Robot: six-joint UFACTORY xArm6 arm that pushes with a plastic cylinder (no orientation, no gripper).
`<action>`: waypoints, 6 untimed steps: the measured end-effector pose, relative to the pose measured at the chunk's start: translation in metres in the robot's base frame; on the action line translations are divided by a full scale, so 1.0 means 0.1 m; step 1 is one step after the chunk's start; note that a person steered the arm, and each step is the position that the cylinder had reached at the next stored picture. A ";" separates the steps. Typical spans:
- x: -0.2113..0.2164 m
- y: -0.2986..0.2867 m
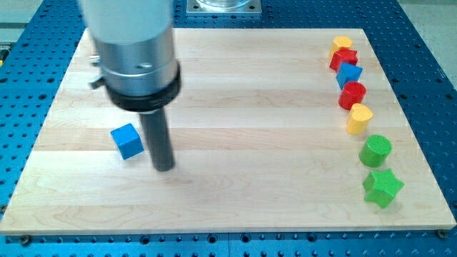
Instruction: Add a blue cube in a vertical row
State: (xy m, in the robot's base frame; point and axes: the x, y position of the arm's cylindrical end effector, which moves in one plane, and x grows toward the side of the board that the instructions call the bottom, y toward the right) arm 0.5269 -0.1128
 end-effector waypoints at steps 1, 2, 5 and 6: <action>-0.10 -0.41; -0.25 -0.66; -1.12 -0.23; -0.66 -0.38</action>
State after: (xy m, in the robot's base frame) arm 0.4611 -0.1505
